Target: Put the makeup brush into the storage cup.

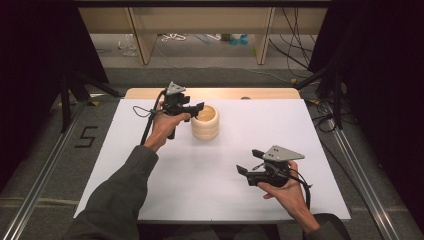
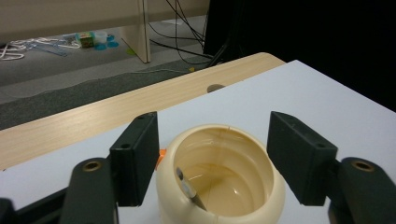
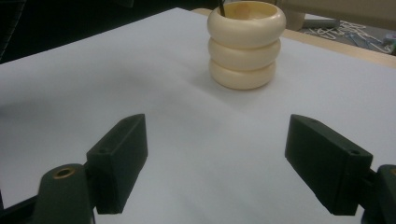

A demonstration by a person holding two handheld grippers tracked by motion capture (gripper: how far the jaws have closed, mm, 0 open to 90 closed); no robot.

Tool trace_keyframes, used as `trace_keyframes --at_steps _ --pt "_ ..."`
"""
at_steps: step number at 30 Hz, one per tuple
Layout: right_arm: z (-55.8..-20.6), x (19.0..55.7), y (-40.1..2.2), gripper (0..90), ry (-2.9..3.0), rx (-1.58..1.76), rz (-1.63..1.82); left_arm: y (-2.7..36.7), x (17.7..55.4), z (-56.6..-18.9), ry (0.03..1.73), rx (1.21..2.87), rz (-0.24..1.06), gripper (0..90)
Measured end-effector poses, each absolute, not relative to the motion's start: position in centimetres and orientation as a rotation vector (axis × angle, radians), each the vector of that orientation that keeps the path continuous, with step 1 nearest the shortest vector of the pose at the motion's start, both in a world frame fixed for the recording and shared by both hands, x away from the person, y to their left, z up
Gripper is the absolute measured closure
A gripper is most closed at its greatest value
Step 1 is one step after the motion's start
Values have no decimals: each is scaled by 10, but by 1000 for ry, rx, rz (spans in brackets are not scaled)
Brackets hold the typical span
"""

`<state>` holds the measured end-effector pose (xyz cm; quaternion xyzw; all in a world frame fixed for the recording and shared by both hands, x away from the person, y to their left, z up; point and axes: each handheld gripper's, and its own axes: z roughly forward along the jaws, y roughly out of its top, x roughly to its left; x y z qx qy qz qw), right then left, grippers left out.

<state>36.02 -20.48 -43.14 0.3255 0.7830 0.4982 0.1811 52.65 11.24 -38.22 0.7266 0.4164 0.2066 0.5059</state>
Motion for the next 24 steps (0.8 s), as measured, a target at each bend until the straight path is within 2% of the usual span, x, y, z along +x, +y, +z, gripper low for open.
trace_keyframes --at_steps 12,21,24 --pt "-431 360 -205 220 2205 929 1413 125 507 -381 1011 1715 428 261" --pt "-431 361 -206 213 2179 928 1429 130 481 -379 980 1675 393 159" --pt "-432 361 -205 211 2173 935 1440 134 471 -380 962 1671 389 159"
